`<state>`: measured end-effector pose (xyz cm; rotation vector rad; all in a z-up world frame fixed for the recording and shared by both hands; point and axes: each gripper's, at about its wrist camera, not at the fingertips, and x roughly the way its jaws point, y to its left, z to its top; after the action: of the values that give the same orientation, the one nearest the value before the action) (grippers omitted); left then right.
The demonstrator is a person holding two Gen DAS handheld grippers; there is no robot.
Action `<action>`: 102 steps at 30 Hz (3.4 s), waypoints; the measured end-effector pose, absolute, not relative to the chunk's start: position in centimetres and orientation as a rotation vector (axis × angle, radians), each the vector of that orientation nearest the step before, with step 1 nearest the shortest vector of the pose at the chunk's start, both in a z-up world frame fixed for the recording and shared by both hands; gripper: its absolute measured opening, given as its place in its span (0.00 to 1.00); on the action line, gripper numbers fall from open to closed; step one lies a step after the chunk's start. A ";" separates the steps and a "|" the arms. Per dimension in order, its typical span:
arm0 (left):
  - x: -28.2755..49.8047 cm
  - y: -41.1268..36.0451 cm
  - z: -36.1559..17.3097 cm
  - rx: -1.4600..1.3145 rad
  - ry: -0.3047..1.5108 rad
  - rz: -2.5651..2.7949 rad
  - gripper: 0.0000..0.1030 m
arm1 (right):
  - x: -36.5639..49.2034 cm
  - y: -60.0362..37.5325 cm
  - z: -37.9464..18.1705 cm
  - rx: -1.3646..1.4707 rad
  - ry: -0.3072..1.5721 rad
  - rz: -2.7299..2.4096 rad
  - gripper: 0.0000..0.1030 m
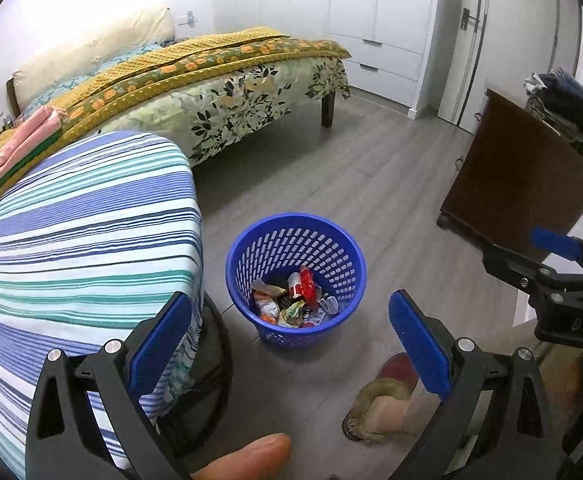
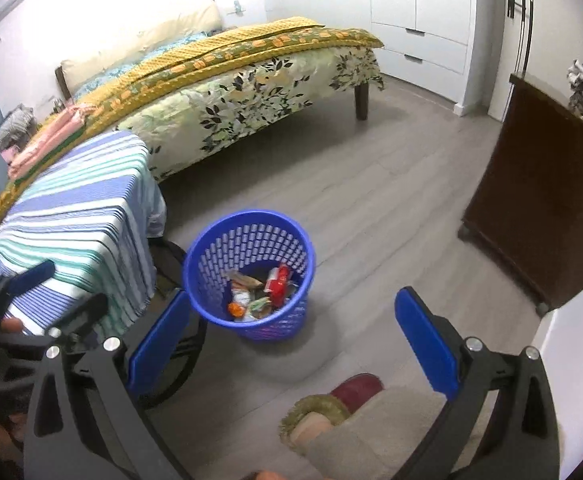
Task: Collect trash
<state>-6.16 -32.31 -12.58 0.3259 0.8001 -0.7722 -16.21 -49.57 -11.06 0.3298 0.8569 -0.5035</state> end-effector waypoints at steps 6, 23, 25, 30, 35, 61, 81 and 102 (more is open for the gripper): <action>-5.7 -31.9 -12.8 0.332 0.829 -0.719 0.95 | -16.1 -48.8 -11.3 0.330 0.894 -0.447 0.95; -5.0 -32.2 -13.6 0.355 0.903 -0.716 0.95 | -15.3 -47.7 -11.3 0.297 0.943 -0.406 0.96; -5.0 -32.2 -13.6 0.356 0.901 -0.716 0.95 | -15.3 -47.6 -11.3 0.297 0.944 -0.405 0.95; -4.7 -32.3 -13.7 0.360 0.899 -0.713 0.95 | -15.3 -47.7 -11.5 0.303 0.951 -0.403 0.95; -4.6 -32.2 -13.6 0.361 0.897 -0.711 0.95 | -15.4 -47.7 -11.4 0.302 0.951 -0.405 0.96; -4.8 -32.2 -13.2 0.373 0.880 -0.703 0.95 | -15.4 -47.5 -11.4 0.301 0.953 -0.405 0.96; -4.7 -32.3 -13.2 0.374 0.881 -0.700 0.95 | -15.3 -47.5 -11.3 0.299 0.954 -0.402 0.96; -5.0 -32.3 -13.5 0.380 0.863 -0.719 0.94 | -15.2 -47.9 -11.7 0.300 0.963 -0.400 0.96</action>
<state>-5.00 -32.32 -13.52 0.3795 0.8628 -0.7192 -15.20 -47.94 -11.74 0.2995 0.9633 -0.3997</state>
